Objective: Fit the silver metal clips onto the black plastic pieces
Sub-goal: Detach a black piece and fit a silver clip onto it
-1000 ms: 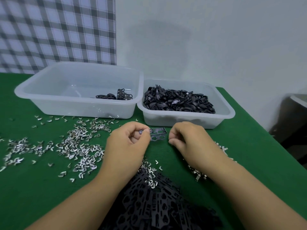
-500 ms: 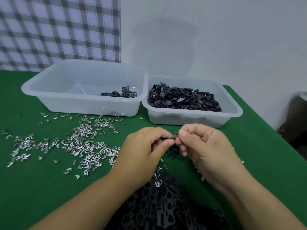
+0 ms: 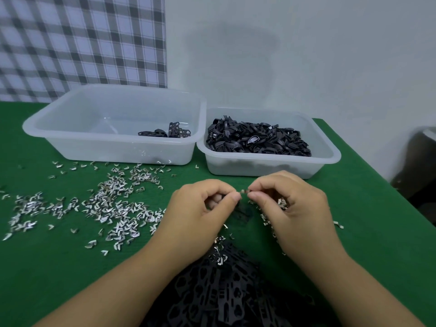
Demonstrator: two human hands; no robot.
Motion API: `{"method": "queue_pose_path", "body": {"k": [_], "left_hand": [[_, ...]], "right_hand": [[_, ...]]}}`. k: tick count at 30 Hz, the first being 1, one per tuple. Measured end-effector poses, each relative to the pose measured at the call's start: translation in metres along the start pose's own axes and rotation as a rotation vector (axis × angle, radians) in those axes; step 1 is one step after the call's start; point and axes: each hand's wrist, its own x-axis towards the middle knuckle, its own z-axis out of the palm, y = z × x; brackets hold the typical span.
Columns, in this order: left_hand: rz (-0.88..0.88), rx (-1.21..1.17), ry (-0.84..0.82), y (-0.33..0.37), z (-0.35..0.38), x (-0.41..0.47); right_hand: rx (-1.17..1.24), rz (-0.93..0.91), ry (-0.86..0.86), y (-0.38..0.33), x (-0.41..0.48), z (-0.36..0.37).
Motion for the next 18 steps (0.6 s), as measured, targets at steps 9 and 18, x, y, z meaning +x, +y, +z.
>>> {"method": "queue_pose_path", "body": {"k": [9, 18], "left_hand": [[-0.161, -0.159, 0.019, -0.0036, 0.0004, 0.0034], [-0.186, -0.265, 0.012, 0.0002, 0.0013, 0.0038]], "right_hand": [[-0.028, 0.058, 0.013, 0.0006, -0.0014, 0.0025], [-0.122, 0.026, -0.02, -0.0015, -0.0012, 0.0032]]}}
